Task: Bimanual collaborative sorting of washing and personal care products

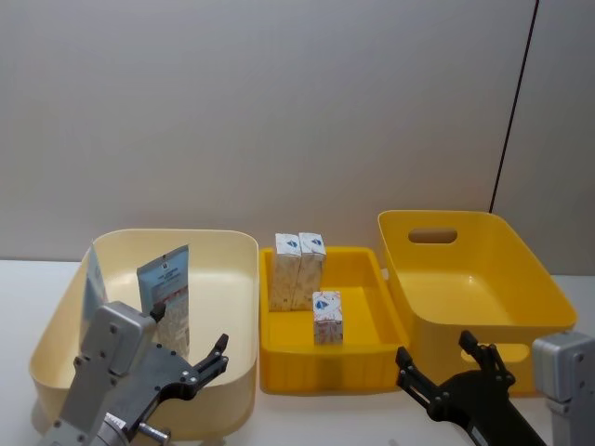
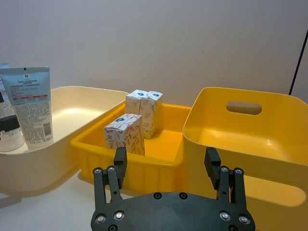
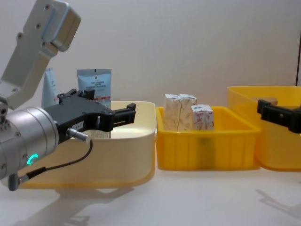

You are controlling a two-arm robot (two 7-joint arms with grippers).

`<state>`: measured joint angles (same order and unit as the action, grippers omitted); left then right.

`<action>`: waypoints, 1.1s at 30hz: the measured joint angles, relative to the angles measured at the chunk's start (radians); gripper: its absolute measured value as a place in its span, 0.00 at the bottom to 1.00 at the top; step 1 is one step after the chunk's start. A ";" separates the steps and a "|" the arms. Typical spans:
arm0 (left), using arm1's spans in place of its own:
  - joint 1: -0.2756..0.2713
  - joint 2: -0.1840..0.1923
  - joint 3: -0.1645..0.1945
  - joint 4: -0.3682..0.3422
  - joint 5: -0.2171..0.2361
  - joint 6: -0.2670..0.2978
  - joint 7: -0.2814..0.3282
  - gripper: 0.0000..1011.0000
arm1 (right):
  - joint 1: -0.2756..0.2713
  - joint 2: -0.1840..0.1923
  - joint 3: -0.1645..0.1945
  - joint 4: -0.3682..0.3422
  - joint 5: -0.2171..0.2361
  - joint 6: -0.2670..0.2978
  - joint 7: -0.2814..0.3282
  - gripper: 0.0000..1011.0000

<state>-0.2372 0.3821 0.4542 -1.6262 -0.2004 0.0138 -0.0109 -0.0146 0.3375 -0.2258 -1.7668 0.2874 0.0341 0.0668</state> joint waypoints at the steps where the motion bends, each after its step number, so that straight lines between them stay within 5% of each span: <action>1: 0.000 0.000 0.000 0.000 0.000 0.000 0.000 0.99 | 0.000 0.000 0.000 0.000 0.000 0.000 0.000 0.99; 33: 0.000 0.000 0.000 0.000 0.000 0.000 0.000 0.99 | 0.000 0.000 0.000 0.000 0.000 0.000 0.000 0.99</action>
<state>-0.2372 0.3821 0.4542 -1.6262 -0.2004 0.0139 -0.0109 -0.0146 0.3375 -0.2258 -1.7667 0.2874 0.0340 0.0668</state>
